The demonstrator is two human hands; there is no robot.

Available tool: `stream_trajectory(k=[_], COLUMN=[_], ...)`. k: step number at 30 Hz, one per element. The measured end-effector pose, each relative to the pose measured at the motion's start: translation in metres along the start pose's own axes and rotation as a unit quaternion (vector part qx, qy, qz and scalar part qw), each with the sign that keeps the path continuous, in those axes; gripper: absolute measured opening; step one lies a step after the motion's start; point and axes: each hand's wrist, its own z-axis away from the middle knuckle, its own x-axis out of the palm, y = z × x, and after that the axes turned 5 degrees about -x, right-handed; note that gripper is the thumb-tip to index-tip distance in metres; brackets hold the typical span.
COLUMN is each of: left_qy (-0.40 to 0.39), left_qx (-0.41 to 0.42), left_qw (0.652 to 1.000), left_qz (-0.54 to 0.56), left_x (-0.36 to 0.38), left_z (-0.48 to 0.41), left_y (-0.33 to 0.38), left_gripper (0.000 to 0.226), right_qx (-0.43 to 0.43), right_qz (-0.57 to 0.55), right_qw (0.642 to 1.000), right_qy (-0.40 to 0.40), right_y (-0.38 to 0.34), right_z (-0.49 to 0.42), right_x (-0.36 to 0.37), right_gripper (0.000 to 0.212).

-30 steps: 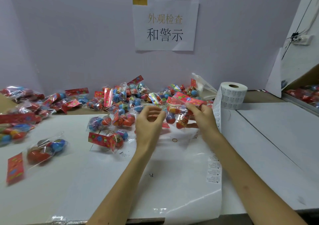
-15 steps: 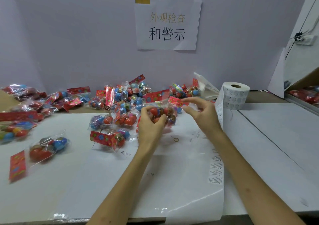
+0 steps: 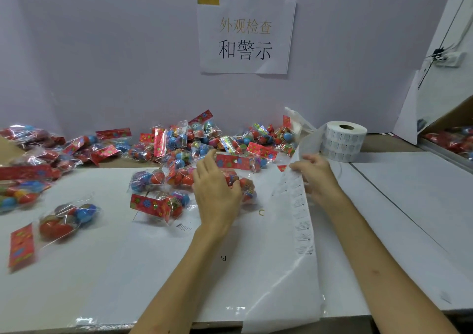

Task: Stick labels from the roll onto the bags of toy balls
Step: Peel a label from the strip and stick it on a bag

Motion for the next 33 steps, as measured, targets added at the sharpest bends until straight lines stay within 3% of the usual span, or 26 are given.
stream_trajectory(k=[2, 4, 7, 12, 16, 17, 19, 21, 23, 26, 29, 31, 33], left_qy=[0.039, 0.029, -0.063, -0.183, -0.261, -0.300, -0.402, -0.512, -0.573, -0.579, -0.534, -0.477, -0.421], left_qx=[0.048, 0.089, 0.088, -0.005, -0.098, -0.127, -0.204, -0.222, -0.209, -0.189, -0.196, -0.221, -0.245], left_qw=[0.998, 0.993, 0.976, 0.945, 0.916, 0.899, 0.825, 0.738, 0.704, 0.714, 0.743, 0.768, 0.788], left_qz=[0.010, 0.073, 0.189, 0.273, 0.288, 0.292, 0.341, 0.378, 0.364, 0.345, 0.353, 0.366, 0.377], left_x=[0.000, 0.000, 0.000, 0.000, -0.007, -0.009, -0.012, -0.016, -0.020, -0.018, -0.017, -0.017, -0.016], left_z=[0.000, 0.001, 0.005, 0.007, 0.004, 0.004, 0.002, 0.003, 0.007, 0.009, 0.007, 0.004, 0.003], left_y=[0.001, 0.003, 0.010, 0.016, 0.016, 0.017, 0.016, 0.014, 0.014, 0.014, 0.012, 0.010, 0.008], left_gripper=[0.067, 0.052, 0.035, 0.050, 0.077, 0.085, 0.085, 0.062, 0.043, 0.041, 0.046, 0.035, 0.030], right_qx=[0.021, 0.025, 0.008, 0.014, -0.029, -0.037, -0.045, -0.051, -0.053, -0.058, -0.144, -0.244, -0.342], right_qz=[0.039, 0.048, -0.016, -0.241, -0.306, -0.323, -0.352, -0.354, -0.350, -0.315, -0.129, -0.021, 0.017], right_qw=[0.997, 0.993, 0.995, 0.961, 0.940, 0.934, 0.925, 0.925, 0.928, 0.946, 0.977, 0.959, 0.932], right_qy=[-0.070, -0.106, -0.095, -0.132, -0.148, -0.146, -0.139, -0.126, -0.117, -0.050, 0.094, 0.145, 0.120], right_y=[0.000, 0.003, -0.001, -0.009, -0.013, -0.014, -0.014, -0.014, -0.014, -0.012, -0.008, -0.007, -0.009], right_z=[0.003, 0.003, 0.004, 0.004, 0.008, 0.008, 0.007, 0.005, 0.004, 0.006, 0.009, 0.014, 0.023], right_x=[0.002, 0.003, 0.003, -0.006, -0.009, -0.009, -0.010, -0.011, -0.010, -0.004, 0.001, 0.004, 0.007], right_gripper=[0.005, 0.013, 0.016, 0.019, 0.020, 0.019, 0.022, 0.025, 0.032, 0.031, 0.013, 0.011, 0.014])
